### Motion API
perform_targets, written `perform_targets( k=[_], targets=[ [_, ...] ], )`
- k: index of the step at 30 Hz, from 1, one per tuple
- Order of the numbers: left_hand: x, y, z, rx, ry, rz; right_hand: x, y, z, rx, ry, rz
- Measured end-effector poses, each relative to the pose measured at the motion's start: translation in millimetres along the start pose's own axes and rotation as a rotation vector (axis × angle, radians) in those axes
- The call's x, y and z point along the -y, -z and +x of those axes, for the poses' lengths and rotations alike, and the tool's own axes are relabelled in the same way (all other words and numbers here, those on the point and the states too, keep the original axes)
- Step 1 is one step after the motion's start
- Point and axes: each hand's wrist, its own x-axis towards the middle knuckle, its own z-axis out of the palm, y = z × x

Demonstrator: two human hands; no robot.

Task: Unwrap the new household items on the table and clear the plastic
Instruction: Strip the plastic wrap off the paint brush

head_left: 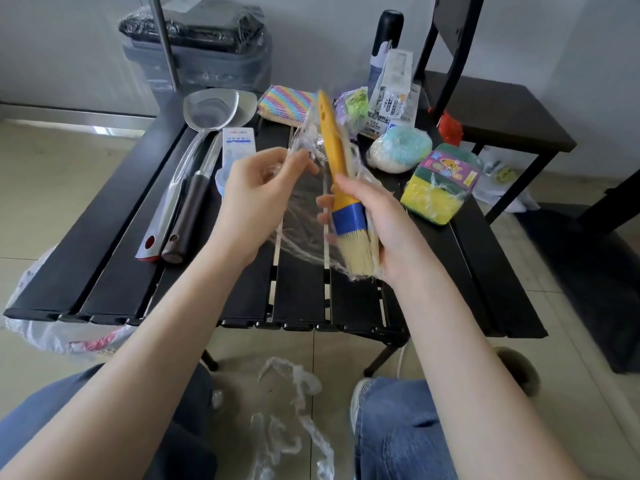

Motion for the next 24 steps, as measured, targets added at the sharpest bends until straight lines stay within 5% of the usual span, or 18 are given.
perform_targets(
  k=[5, 11, 18, 24],
  targets=[
    [-9, 0, -5, 0.110, 0.024, -0.195, -2, 1, 1, -0.002, 0.075, -0.115],
    [-3, -4, -4, 0.160, 0.104, -0.338, -10, -13, -1, -0.195, 0.267, -0.359],
    [7, -2, -2, -0.078, 0.019, -0.170, 14, 4, -3, -0.400, 0.163, 0.027],
    [5, -7, -6, 0.132, 0.139, -0.017, 15, 14, -4, -0.371, 0.104, 0.192]
  ],
)
